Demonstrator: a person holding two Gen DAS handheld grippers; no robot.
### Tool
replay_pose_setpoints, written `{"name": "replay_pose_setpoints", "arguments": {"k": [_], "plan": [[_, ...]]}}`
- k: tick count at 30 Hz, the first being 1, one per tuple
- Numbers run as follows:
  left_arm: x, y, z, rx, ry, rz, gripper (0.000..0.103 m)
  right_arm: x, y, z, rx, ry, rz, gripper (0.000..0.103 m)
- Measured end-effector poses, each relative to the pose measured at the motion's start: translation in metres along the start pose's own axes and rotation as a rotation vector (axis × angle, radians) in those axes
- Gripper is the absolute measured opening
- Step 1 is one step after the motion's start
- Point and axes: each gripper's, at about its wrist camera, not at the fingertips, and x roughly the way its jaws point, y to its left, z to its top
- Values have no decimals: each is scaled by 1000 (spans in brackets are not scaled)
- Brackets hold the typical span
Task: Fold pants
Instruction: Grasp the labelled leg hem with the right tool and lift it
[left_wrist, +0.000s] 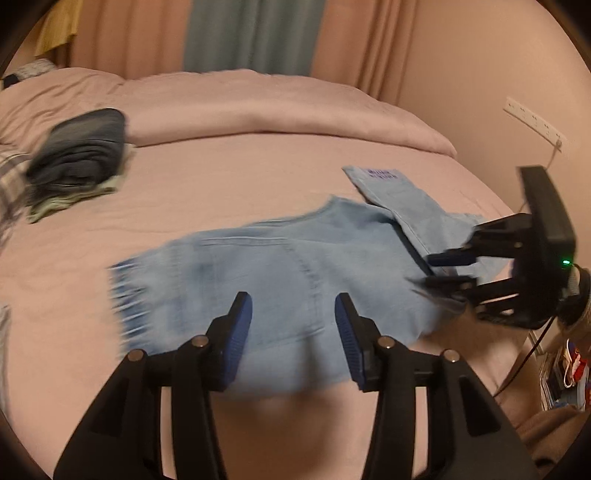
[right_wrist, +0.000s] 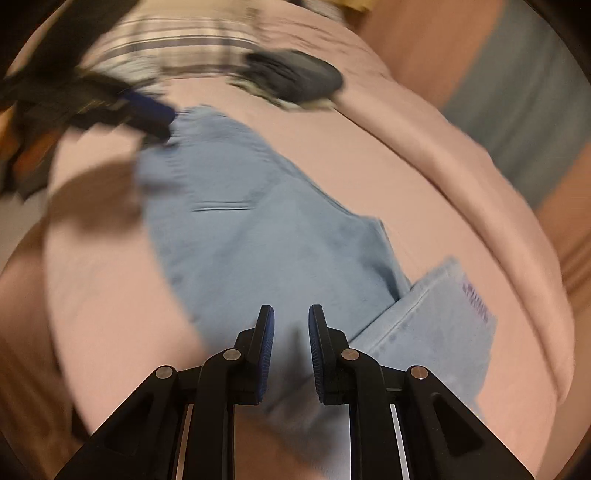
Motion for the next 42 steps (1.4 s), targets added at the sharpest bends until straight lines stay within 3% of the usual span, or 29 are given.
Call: {"name": "replay_pose_setpoints", "arguments": {"k": [4, 6, 11, 12, 14, 16, 17, 20, 23, 25, 27, 30, 32, 33, 34, 36, 38, 40, 42], "plan": [[50, 10, -21, -9, 157, 76, 44, 41, 0, -23, 78, 127, 1, 17], [44, 16, -32, -10, 101, 42, 43, 32, -2, -36, 110, 66, 5, 19], [32, 18, -21, -61, 129, 41, 47, 11, -28, -45, 235, 74, 126, 20], [29, 17, -17, -60, 124, 50, 51, 2, -38, -41, 274, 43, 153, 24], [26, 10, -10, -59, 102, 57, 57, -11, -62, -30, 358, -18, 163, 41], [25, 2, -10, -73, 74, 9, 60, -15, -100, -15, 495, -53, 108, 69], [27, -4, -10, -87, 64, -27, 61, -11, -113, -8, 542, -44, 52, 73], [42, -24, 0, -115, 56, -131, 64, 24, -156, 13, 657, 61, -103, 73], [61, -45, 6, -115, 67, -191, 64, 75, -197, 30, 815, 166, -85, 73], [74, -54, 7, -116, 81, -200, 64, 107, -208, 40, 870, 240, -107, 73], [88, -59, 4, -114, 117, -179, 64, 139, -210, 49, 835, 334, -189, 73], [96, -64, -1, -85, 130, -157, 64, 169, -209, 44, 823, 420, -240, 64], [95, -67, -2, -65, 123, -152, 64, 165, -206, 45, 803, 371, -261, 43], [95, -69, -2, -60, 126, -147, 64, 162, -205, 45, 790, 351, -276, 15], [96, -70, -1, -62, 130, -144, 65, 158, -205, 43, 792, 343, -289, 8], [98, -73, 1, -62, 138, -141, 66, 143, -214, 34, 856, 292, -251, 8], [99, -75, 3, -60, 143, -133, 66, 106, -226, 21, 970, 155, -181, 8], [102, -81, 6, -50, 151, -120, 66, 46, -235, 3, 1058, -58, -89, 8], [105, -87, 9, -44, 162, -107, 68, -6, -236, -16, 1089, -201, -70, 8]]}}
